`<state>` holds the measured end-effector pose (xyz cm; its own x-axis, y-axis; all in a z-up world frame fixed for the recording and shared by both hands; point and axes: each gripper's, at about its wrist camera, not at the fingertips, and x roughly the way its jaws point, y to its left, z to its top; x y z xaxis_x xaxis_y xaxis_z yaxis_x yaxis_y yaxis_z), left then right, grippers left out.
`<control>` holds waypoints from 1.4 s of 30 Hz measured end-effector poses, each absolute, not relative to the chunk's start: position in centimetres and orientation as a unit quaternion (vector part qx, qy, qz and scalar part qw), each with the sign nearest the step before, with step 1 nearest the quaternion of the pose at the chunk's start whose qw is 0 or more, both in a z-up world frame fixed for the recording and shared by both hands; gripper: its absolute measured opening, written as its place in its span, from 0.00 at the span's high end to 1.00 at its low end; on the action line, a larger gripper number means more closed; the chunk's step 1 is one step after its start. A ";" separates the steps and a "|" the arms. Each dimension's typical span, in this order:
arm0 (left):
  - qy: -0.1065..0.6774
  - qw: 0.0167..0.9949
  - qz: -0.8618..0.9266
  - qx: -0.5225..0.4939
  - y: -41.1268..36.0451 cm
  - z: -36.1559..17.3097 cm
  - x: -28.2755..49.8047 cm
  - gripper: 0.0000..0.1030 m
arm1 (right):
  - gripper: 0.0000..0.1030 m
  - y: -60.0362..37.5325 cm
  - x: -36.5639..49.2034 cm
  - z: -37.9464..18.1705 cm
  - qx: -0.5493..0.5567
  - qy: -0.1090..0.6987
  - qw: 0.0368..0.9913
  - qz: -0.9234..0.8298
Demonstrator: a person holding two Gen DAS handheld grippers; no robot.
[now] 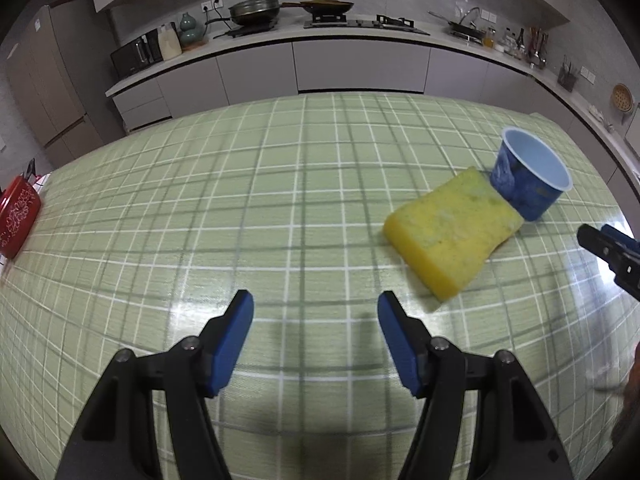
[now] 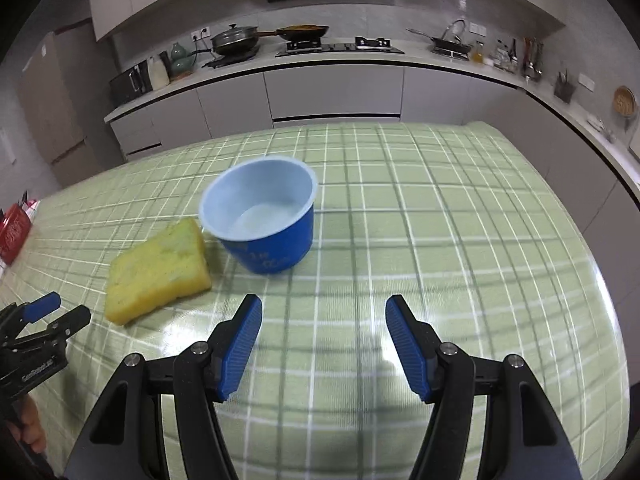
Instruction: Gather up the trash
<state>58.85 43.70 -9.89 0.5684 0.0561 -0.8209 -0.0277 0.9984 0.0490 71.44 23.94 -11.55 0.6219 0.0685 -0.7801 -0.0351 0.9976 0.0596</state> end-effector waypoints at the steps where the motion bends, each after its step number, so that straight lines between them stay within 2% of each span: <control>1: 0.465 0.885 0.022 0.004 43.6 -9.9 58.8 0.36 | 0.36 23.8 71.7 -11.6 0.021 0.435 0.900 0.028; 5: 0.460 0.888 0.028 -0.012 43.7 -9.5 60.0 0.36 | 0.36 23.3 72.3 -11.8 0.032 0.438 0.898 0.024; 16: 0.472 0.880 0.013 0.046 41.7 -11.0 65.1 0.36 | 0.36 23.0 72.3 -12.0 0.032 0.442 0.896 0.025; 22: 0.474 0.878 -0.030 0.062 39.9 -10.8 62.2 0.37 | 0.36 22.9 72.4 -12.4 0.036 0.446 0.894 0.028; 34: 0.483 0.870 -0.101 0.014 35.5 -9.3 55.3 0.38 | 0.36 24.1 72.3 -12.2 0.036 0.444 0.895 0.037; 39: 0.466 0.879 -0.100 -0.005 33.9 -7.3 56.1 0.31 | 0.36 22.7 71.7 -11.9 0.045 0.438 0.897 0.033; 42: 0.478 0.873 -0.101 -0.016 31.8 -7.5 57.1 0.31 | 0.36 21.8 71.3 -11.5 0.046 0.434 0.899 0.029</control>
